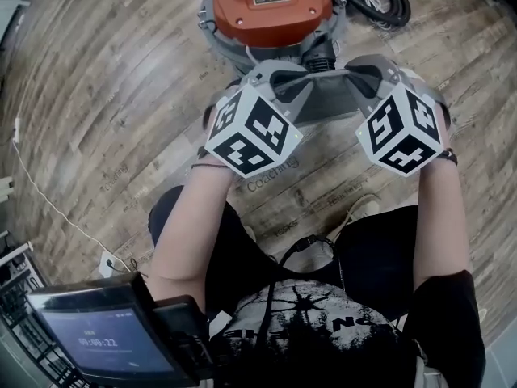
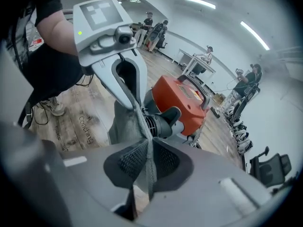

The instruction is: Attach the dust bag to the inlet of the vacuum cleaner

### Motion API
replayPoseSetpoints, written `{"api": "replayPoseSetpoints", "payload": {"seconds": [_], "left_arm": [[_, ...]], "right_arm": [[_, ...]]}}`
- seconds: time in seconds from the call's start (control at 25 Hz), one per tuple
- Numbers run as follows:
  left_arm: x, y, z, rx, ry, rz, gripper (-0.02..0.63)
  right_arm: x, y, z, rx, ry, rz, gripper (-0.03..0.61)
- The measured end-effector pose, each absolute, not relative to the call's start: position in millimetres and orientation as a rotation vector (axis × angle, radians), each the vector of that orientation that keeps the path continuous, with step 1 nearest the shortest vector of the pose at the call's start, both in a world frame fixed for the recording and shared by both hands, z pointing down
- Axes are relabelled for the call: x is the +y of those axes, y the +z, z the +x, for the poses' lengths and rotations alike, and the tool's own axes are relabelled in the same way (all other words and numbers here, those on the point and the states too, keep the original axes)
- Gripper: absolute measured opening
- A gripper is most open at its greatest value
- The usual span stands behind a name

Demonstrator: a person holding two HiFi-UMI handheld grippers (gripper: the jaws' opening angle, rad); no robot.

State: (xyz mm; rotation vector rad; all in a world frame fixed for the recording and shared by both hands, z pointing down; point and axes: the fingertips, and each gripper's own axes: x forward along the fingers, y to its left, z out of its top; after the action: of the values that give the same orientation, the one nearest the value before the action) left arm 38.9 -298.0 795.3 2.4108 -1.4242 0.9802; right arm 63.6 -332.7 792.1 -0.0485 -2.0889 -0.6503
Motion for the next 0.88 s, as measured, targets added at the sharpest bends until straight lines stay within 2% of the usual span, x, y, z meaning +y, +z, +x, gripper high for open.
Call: {"api": "replayPoseSetpoints", "payload": {"seconds": [0.36, 0.88], "left_arm": [[-289.9, 818.8, 29.7, -1.419, 1.104, 2.3, 0.028], [-313.1, 785.4, 48.8, -1.457, 1.058, 2.402, 0.028]], "right_arm": [[-316.2, 781.2, 51.1, -2.036, -0.825, -0.115, 0.034], [-347.0, 803.6, 70.0, -2.023, -0.709, -0.054, 0.037]]}}
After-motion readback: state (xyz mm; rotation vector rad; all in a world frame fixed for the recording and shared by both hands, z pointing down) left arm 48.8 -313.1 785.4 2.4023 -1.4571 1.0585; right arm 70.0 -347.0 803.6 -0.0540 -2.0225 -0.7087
